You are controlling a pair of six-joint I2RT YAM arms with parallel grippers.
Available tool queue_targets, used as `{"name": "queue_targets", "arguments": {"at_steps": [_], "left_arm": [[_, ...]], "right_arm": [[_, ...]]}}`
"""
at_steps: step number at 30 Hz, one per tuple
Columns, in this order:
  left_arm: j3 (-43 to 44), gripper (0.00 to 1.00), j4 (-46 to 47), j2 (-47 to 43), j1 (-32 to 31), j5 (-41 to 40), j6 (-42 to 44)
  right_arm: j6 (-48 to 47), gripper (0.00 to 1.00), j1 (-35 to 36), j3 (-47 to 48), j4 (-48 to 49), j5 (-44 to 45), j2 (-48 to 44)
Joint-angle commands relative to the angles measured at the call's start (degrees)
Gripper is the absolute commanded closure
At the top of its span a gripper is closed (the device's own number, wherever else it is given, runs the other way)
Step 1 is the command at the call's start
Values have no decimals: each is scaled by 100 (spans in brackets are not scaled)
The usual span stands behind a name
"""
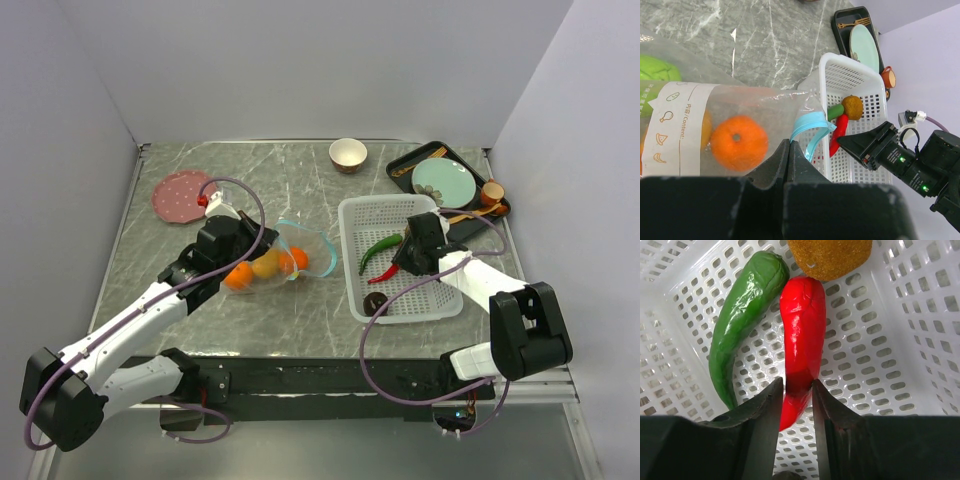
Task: Place the food in the zip-top bag and seal the zipper
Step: Pick up the fake vegetable from the bin.
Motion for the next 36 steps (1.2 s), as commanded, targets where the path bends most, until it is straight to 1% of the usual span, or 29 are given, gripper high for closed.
{"name": "queue_targets", "arguments": {"at_steps": [1, 7, 9, 10, 11, 13, 14, 15, 19, 29, 36], "left_arm": [[120, 99, 141, -49, 31, 60, 51], [112, 99, 132, -58, 31, 42, 51], [112, 99, 132, -49, 31, 51, 51], [112, 99, 141, -41, 31, 60, 42], [103, 99, 150, -23, 31, 60, 42], [103, 99, 159, -32, 31, 68, 42], [103, 99, 159, -23, 31, 68, 33], [103, 99, 150, -23, 23, 68, 42], [76, 99, 176, -41, 31, 60, 25], [129, 99, 211, 109, 31, 112, 16], [138, 99, 211, 118, 31, 112, 33]], "right_arm": [[-72, 66, -42, 11, 95, -47, -19], [-72, 73, -42, -59, 148, -64, -168], [-90, 72, -42, -68, 157, -73, -212], [-116, 69, -42, -42, 139, -65, -212], [-116, 60, -42, -33, 130, -47, -194], [-81, 55, -42, 2, 78, 66, -133], [-63, 47, -42, 2, 60, 128, -107], [-55, 44, -42, 11, 43, 181, -54], [-98, 41, -33, 11, -19, 252, 78], [-169, 42, 178, -15, -107, 217, 122], [-107, 47, 336, 46, -239, 331, 183]]}}
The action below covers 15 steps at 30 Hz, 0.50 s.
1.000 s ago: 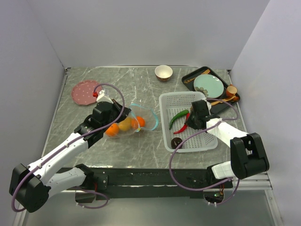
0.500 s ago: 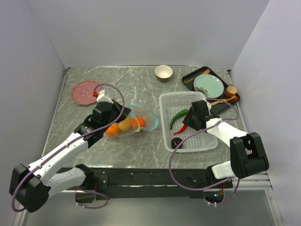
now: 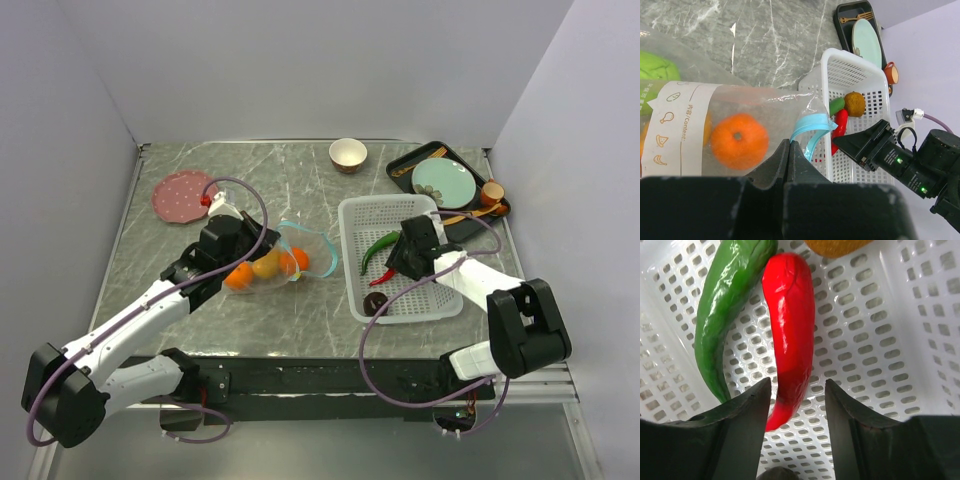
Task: Place the food in the zip-top bag and seal the zipper
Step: Pick up the fake vegetable from the bin.
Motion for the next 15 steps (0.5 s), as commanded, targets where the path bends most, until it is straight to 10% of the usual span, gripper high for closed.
{"name": "queue_targets", "arguments": {"at_steps": [1, 15], "left_arm": [[138, 99, 181, -9, 23, 25, 44], [147, 99, 155, -71, 31, 34, 80]], "right_arm": [[-2, 48, 74, 55, -88, 156, 111], [-81, 75, 92, 108, -106, 287, -274]]}}
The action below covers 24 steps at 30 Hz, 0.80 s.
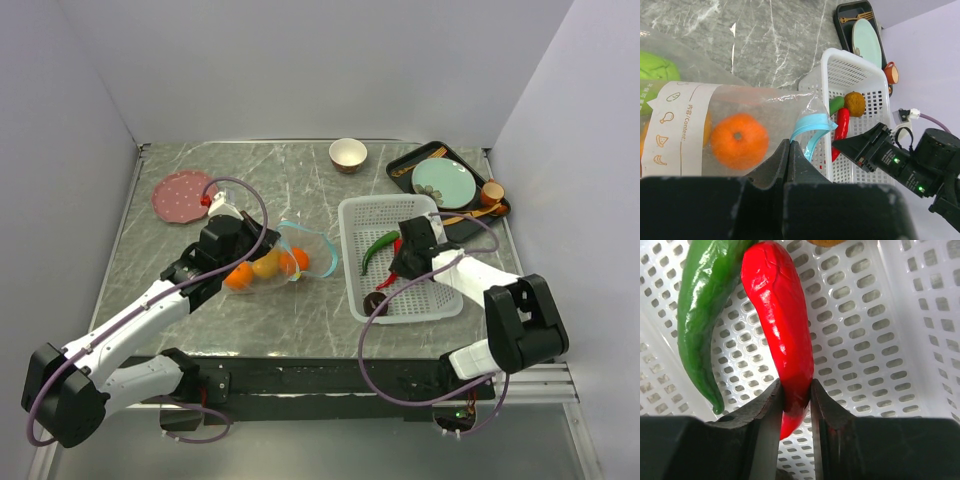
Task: Place the food in the zip-top bag and seal the zipper
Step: Pick up the fake vegetable from the bin.
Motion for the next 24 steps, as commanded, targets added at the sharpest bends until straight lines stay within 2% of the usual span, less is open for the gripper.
{"name": "queue_targets", "arguments": {"at_steps": [1, 7, 14, 17, 24], "left_arm": [[147, 99, 163, -71, 31, 40, 84], [129, 99, 225, -27, 31, 137, 58], [129, 99, 242, 0, 31, 216, 93], [147, 99, 251, 17, 31, 269, 110], [164, 99, 313, 79, 23, 401, 128]], "right_arm": [[-60, 75, 41, 58, 8, 268, -650], [-217, 75, 50, 31, 43, 356, -1363], [-542, 78, 76, 347, -151, 5, -1443], [-894, 76, 199, 409, 43, -627, -1610], [-1237, 75, 840, 795, -27, -873, -1812]]}}
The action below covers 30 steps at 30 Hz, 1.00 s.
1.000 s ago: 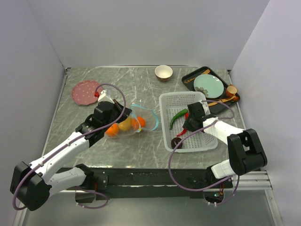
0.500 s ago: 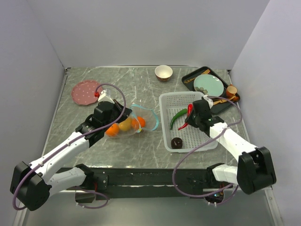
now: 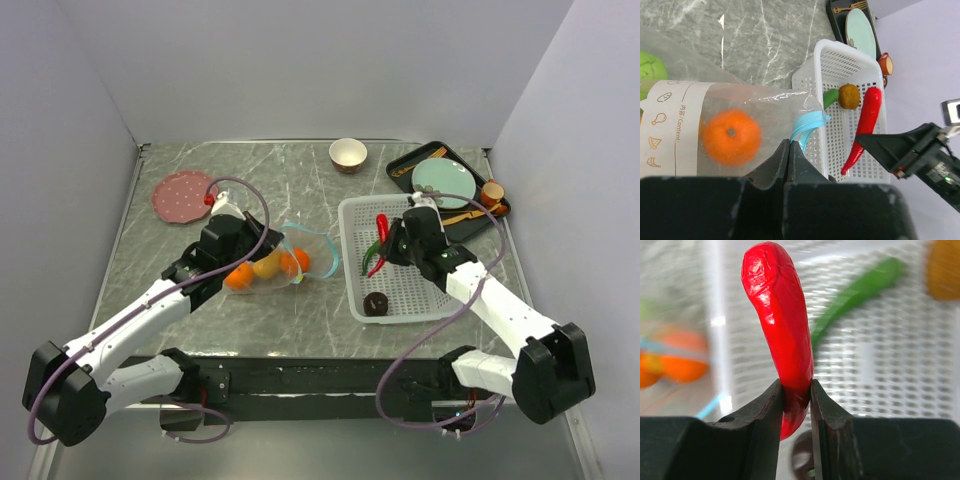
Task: Place the food in the zip-top bag and seal the zipper
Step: Pick up the fake vegetable from the bin, then place the fake vegetable in the zipper food storage bag.
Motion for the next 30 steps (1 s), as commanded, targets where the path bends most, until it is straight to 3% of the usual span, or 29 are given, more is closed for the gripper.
{"name": "queue_targets", "arguments": {"at_steps": [1, 13, 30], "left_arm": [[164, 99, 238, 28, 23, 158, 126], [182, 99, 194, -15, 23, 193, 161], [182, 99, 256, 152, 23, 255, 135]], "right_arm": [[-415, 75, 401, 496, 141, -421, -267], [-793, 74, 1026, 910, 36, -1204, 286], [-1163, 73, 1685, 1041, -659, -1283, 577]]}}
